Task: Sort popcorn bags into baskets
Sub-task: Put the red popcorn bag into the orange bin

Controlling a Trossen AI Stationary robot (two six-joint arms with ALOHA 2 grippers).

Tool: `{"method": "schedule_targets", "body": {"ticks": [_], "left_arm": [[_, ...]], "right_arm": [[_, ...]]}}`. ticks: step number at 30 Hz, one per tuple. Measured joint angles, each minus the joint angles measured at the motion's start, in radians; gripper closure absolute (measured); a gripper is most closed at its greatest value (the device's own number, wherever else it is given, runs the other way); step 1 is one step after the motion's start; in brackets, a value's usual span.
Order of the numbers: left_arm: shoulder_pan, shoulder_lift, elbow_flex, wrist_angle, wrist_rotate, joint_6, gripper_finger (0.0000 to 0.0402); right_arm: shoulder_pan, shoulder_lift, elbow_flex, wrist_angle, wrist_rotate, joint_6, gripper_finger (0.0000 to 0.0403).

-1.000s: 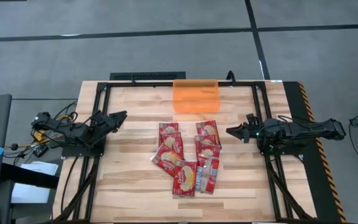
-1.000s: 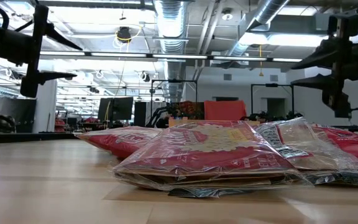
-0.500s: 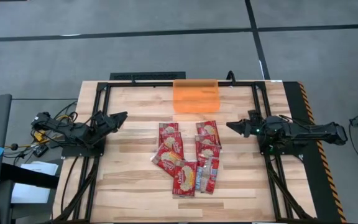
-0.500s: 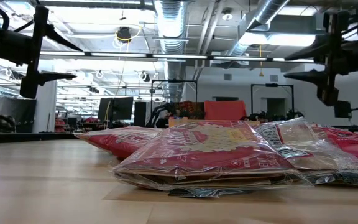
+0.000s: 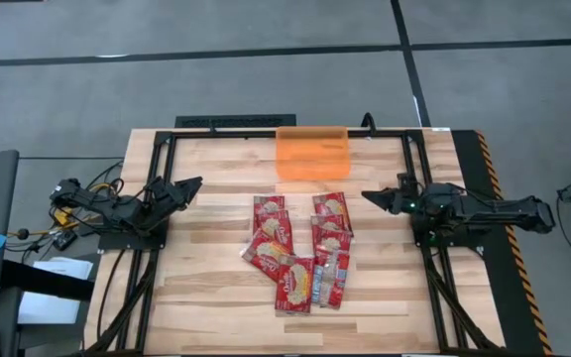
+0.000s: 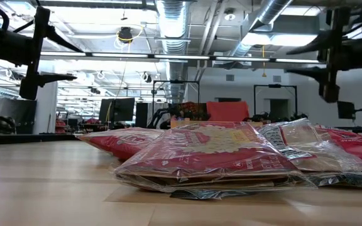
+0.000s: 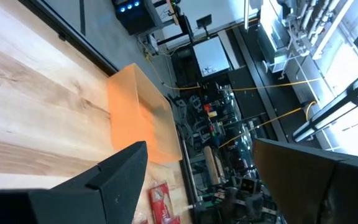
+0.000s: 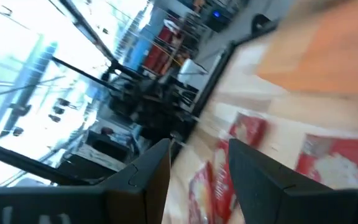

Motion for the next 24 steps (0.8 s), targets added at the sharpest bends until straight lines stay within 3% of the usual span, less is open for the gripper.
{"method": "schedule_targets", "body": {"ticks": [5, 8, 11, 15, 20, 24], "left_arm": [[0.0, 0.0, 0.0, -0.034, -0.018, -0.028, 0.0123], [0.0, 0.0, 0.0, -0.037, -0.018, -0.031, 0.0123], [0.0, 0.0, 0.0, -0.036, -0.015, -0.034, 0.0123], [0.0, 0.0, 0.0, -0.036, -0.008, -0.037, 0.0123], [0.0, 0.0, 0.0, -0.036, -0.008, -0.038, 0.0123], [0.0, 0.0, 0.0, -0.036, 0.013, -0.038, 0.0123]], "right_arm": [[-0.001, 0.0, 0.0, 0.103, -0.009, -0.016, 0.0227], [-0.004, 0.0, 0.009, 0.18, -0.081, -0.015, 0.0232], [-0.004, 0.016, 0.108, 0.106, -0.15, -0.014, 0.0236], [0.004, 0.122, 0.357, -0.291, -0.159, -0.132, 0.0242], [0.022, 0.372, 0.675, -0.896, -0.172, -0.214, 0.0239], [0.106, 0.547, 0.781, -1.14, -0.269, -0.133, 0.0219]]}}
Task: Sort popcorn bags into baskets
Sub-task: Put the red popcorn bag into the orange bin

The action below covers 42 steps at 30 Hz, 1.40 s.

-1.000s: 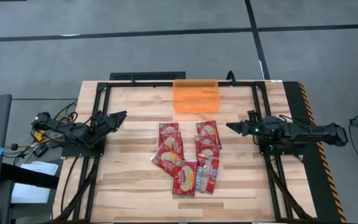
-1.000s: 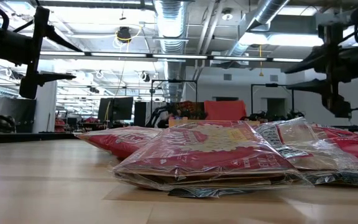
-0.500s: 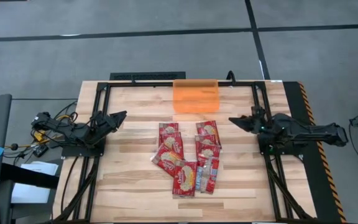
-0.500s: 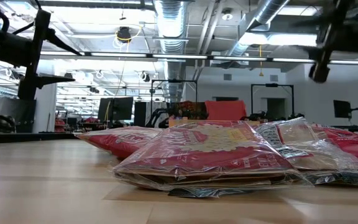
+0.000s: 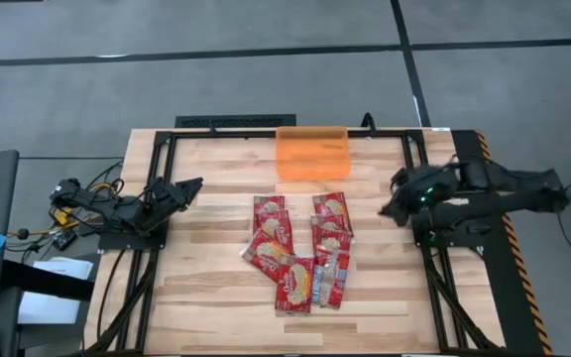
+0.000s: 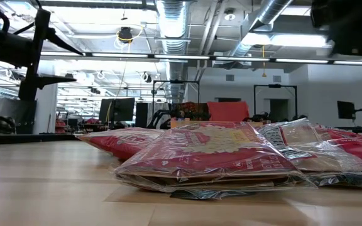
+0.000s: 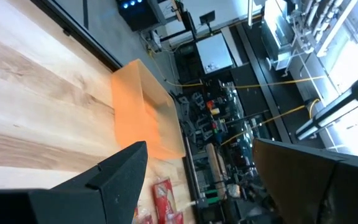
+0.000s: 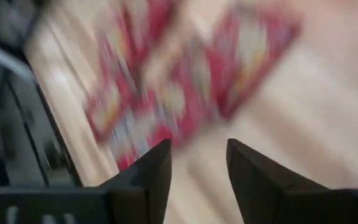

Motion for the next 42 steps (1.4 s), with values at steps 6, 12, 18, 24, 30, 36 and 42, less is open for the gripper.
{"method": "schedule_targets", "body": {"ticks": [6, 12, 18, 24, 30, 36, 42], "left_arm": [[0.0, 0.0, 0.0, 0.0, 0.04, 0.005, 0.0123], [0.0, 0.0, 0.0, -0.014, 0.05, 0.008, 0.0123], [0.0, 0.0, 0.0, -0.04, 0.051, 0.008, 0.0123], [0.0, 0.0, 0.0, -0.052, 0.064, 0.008, 0.0123], [0.0, 0.0, 0.0, -0.062, 0.128, -0.002, 0.0123], [0.0, 0.0, 0.0, -0.059, 0.154, -0.004, 0.0123], [0.0, 0.0, 0.0, -0.057, 0.154, -0.003, 0.0123]], "right_arm": [[0.268, 0.151, 0.0, 0.04, -0.005, 0.279, 0.0162], [0.562, 0.287, 0.0, 0.11, 0.235, 0.691, 0.0127], [0.721, 0.481, 0.001, 0.195, 0.376, 0.976, 0.0119], [0.731, 0.682, 0.001, 0.388, 0.396, 1.028, 0.0117], [0.696, 0.864, 0.001, 0.65, 0.422, 1.006, 0.0117], [0.684, 0.981, 0.001, 0.805, 0.514, 0.972, 0.0116], [0.666, 1.061, 0.004, 0.906, 0.575, 0.903, 0.0116]]}}
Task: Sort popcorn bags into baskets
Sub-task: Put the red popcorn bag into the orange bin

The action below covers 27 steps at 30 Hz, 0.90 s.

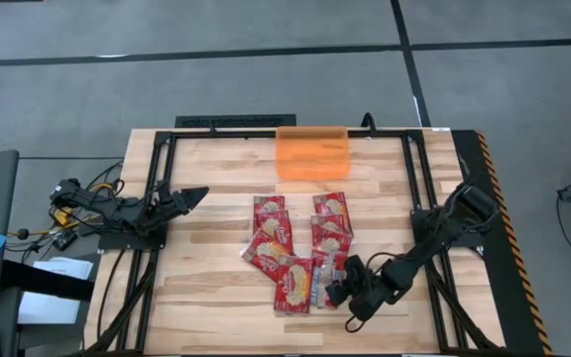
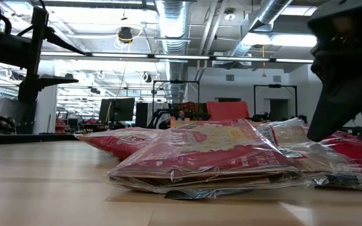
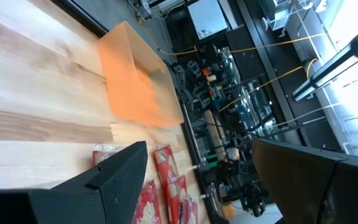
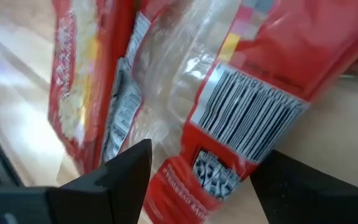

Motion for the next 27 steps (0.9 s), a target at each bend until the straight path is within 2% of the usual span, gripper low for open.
{"method": "schedule_targets", "body": {"ticks": [4, 7, 16, 18, 23, 27], "left_arm": [[0.0, 0.0, 0.0, 0.001, 0.0, 0.011, 0.0123], [0.0, 0.0, 0.0, 0.001, 0.0, 0.011, 0.0123], [0.0, 0.0, 0.0, 0.0, -0.011, 0.038, 0.0123], [0.0, 0.0, 0.0, 0.0, -0.018, 0.039, 0.0123], [0.0, 0.0, 0.0, -0.003, -0.03, 0.044, 0.0123], [0.0, 0.0, 0.0, -0.004, -0.032, 0.049, 0.0123]], "right_arm": [[-0.021, 0.024, 0.002, 0.005, -0.002, -0.014, 0.0125], [-0.023, 0.028, 0.0, 0.015, 0.008, -0.038, 0.0161], [-0.015, 0.03, -0.003, 0.042, 0.018, -0.079, 0.0376], [-0.015, 0.023, -0.003, 0.043, 0.013, -0.095, 0.0387], [-0.015, -0.04, 0.0, 0.042, -0.008, -0.104, 0.0361], [-0.014, -0.14, -0.001, -0.017, 0.0, -0.141, 0.038]]}}
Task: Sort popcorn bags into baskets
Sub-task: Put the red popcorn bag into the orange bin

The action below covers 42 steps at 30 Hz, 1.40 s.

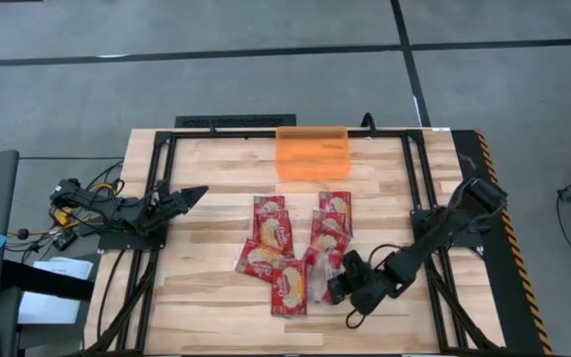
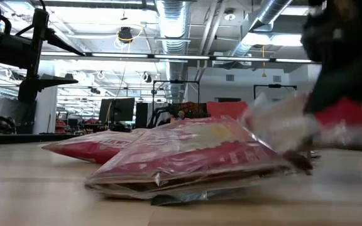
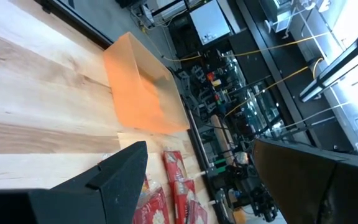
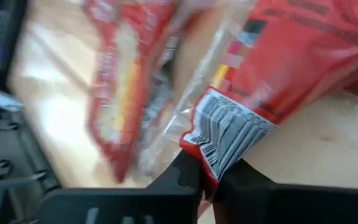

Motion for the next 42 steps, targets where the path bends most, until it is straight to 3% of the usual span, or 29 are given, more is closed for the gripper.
{"method": "schedule_targets", "body": {"ticks": [4, 13, 18, 23, 28, 33, 37, 42], "left_arm": [[0.0, 0.0, 0.0, 0.0, 0.0, 0.007, 0.0123], [0.0, 0.0, 0.0, 0.0, 0.0, 0.026, 0.0123], [0.0, 0.0, 0.0, 0.0, 0.0, 0.026, 0.0123], [0.0, 0.0, 0.0, 0.0, -0.002, 0.026, 0.0123], [0.0, 0.0, 0.0, -0.004, -0.021, 0.026, 0.0123], [0.0, 0.0, 0.0, -0.007, -0.047, 0.025, 0.0123], [0.0, 0.0, 0.0, -0.009, -0.063, 0.025, 0.0123], [0.0, 0.0, 0.0, -0.012, -0.084, 0.025, 0.0123]], "right_arm": [[-0.009, -0.129, 0.001, -0.08, 0.003, -0.061, 0.0391], [-0.115, -0.39, 0.002, -0.32, 0.001, -0.254, 0.037], [-0.312, -0.518, 0.003, -0.39, -0.081, -0.536, 0.0385], [-0.613, -0.589, 0.003, -0.373, -0.262, -0.852, 0.0373], [-0.938, -0.571, 0.003, -0.304, -0.472, -1.115, 0.0376], [-1.208, -0.475, 0.011, -0.141, -0.703, -1.263, 0.0378], [-1.337, -0.354, 0.064, -0.094, -0.816, -1.333, 0.0368], [-1.403, -0.177, 0.164, -0.094, -0.893, -1.419, 0.0369]]}}
